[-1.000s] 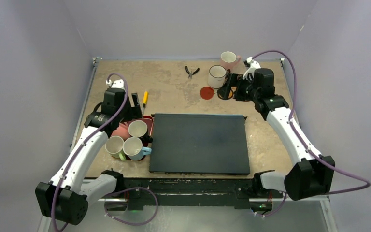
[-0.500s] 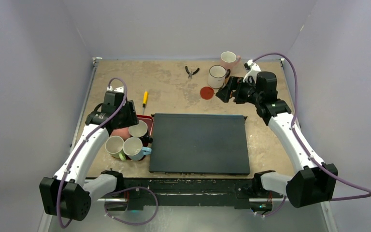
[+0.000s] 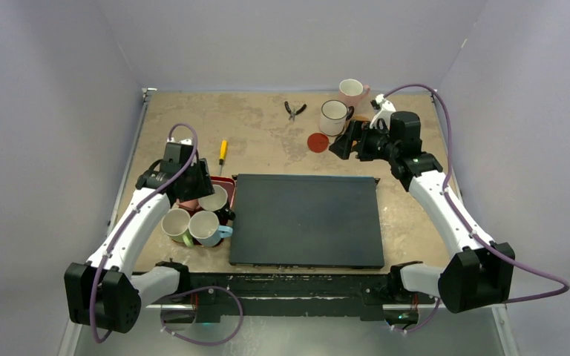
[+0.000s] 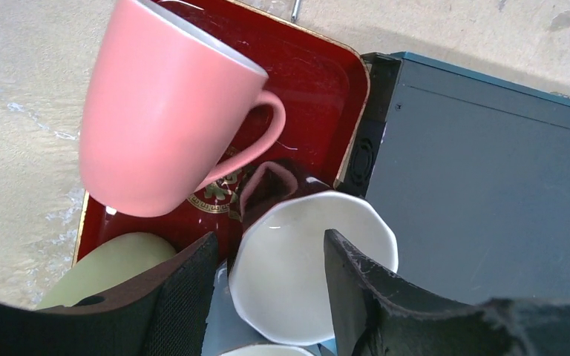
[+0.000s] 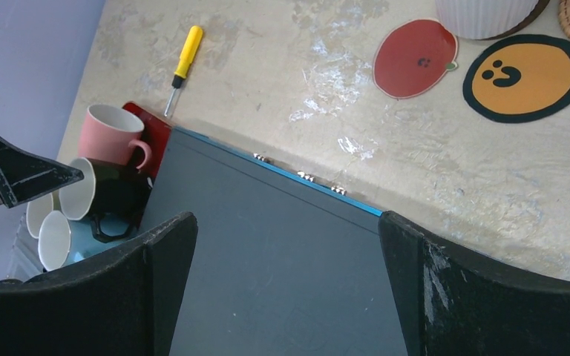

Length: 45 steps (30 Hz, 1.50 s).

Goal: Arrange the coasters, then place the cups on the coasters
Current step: Pick up the cup from the tray.

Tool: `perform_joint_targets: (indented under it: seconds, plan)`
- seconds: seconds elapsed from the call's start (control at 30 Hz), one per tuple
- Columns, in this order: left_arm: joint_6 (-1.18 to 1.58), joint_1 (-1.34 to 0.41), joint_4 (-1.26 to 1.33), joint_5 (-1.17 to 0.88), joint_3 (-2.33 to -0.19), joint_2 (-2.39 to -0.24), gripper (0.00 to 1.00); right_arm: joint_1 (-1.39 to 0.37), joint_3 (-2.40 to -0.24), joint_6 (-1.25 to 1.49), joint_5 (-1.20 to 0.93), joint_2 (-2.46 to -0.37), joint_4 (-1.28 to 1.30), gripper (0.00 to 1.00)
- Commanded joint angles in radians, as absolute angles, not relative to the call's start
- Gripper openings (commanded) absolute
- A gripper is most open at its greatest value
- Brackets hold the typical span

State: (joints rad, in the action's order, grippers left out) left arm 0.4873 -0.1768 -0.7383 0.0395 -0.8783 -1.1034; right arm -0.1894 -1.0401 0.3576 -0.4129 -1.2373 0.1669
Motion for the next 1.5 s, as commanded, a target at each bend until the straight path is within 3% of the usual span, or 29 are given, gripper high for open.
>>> perform_joint_targets:
  seconds: [0.0, 0.4, 0.53, 0.77, 1.47]
  plan:
    - [0.490, -0.167, -0.688, 0.029, -0.877, -1.136, 0.51, -0.187, -1.021, 0.354, -0.447, -1.246, 0.121, 0.94]
    - [0.406, -0.160, -0.664, 0.006, -0.930, -1.275, 0.47, -0.187, -1.022, 0.350, -0.462, -1.295, 0.103, 0.94]
    - [0.377, -0.161, -0.682, -0.022, -0.954, -1.306, 0.27, -0.187, -1.022, 0.348, -0.465, -1.307, 0.101, 0.94]
    - [0.350, -0.160, -0.715, -0.038, -0.981, -1.301, 0.00, -0.188, -1.019, 0.346, -0.463, -1.307, 0.103, 0.94]
    - [0.602, -0.173, -0.505, 0.107, -1.007, -1.042, 0.00, -0.232, -1.089, 0.413, -0.289, -1.190, 0.175, 0.94]
